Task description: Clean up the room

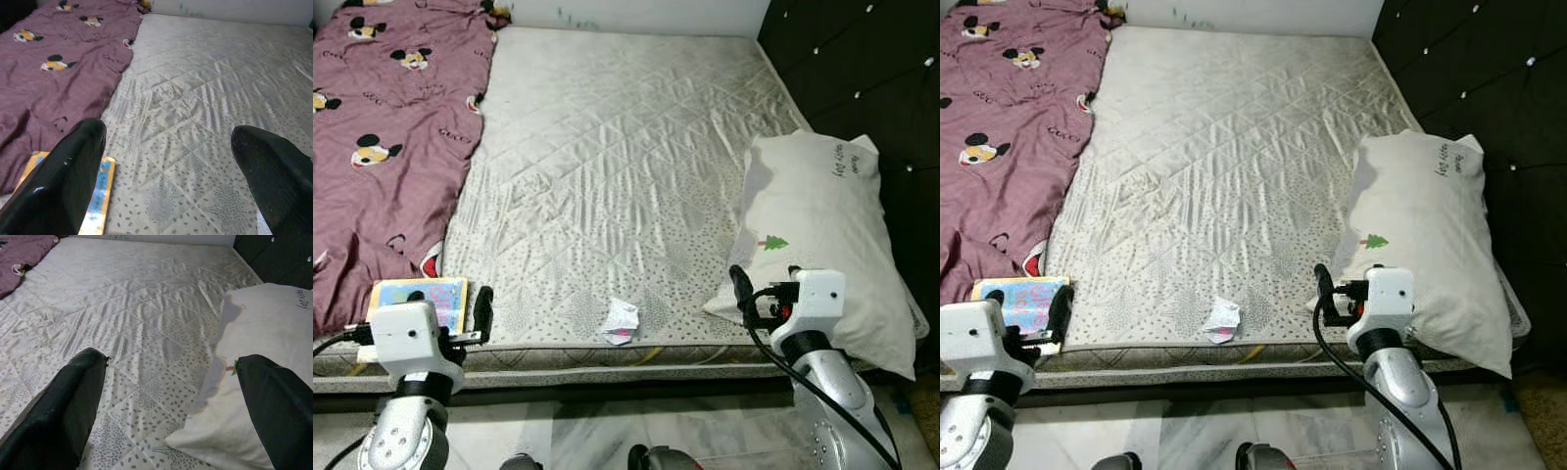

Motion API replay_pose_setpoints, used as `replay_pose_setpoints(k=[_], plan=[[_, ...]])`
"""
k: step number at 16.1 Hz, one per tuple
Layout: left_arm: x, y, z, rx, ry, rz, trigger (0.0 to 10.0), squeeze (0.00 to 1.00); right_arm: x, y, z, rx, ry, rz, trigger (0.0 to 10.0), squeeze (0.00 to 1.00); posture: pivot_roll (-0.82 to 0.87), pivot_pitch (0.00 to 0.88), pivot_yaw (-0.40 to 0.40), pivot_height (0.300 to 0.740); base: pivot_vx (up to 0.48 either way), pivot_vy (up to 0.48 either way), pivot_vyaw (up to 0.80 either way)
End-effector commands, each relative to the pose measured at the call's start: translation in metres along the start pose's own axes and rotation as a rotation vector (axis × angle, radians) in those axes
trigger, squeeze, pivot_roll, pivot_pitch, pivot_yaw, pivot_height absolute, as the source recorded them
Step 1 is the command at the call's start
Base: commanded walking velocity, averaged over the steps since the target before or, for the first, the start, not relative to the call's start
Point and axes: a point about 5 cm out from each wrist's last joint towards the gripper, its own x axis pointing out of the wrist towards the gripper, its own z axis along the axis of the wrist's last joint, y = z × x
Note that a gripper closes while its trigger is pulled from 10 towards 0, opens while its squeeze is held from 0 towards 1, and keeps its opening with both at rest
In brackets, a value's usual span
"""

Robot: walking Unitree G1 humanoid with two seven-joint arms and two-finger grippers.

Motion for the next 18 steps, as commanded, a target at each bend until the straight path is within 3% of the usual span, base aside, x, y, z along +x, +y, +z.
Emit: replay_pose_setpoints(k=[1,8,18], plan=[[0.000,0.005,0.009,0.020,-0.032,0.028,10.0,0.00,-0.002,0.002,0.004,0.010,-0.004,0.010,10.0,0.00,0.04,0.211,-0.065,0.740,0.000,0.000,0.00],[0.003,0.002,0.008,0.021,-0.025,0.015,10.0,0.00,-0.002,0.004,0.001,0.002,0.011,0.022,10.0,0.00,0.05,0.200,-0.064,0.699,0.000,0.000,0.00],[0.008,-0.006,0.007,0.019,-0.023,-0.013,10.0,0.00,-0.002,0.009,-0.004,0.010,0.026,0.052,10.0,0.00,0.05,0.190,-0.063,0.585,0.000,0.000,0.00]])
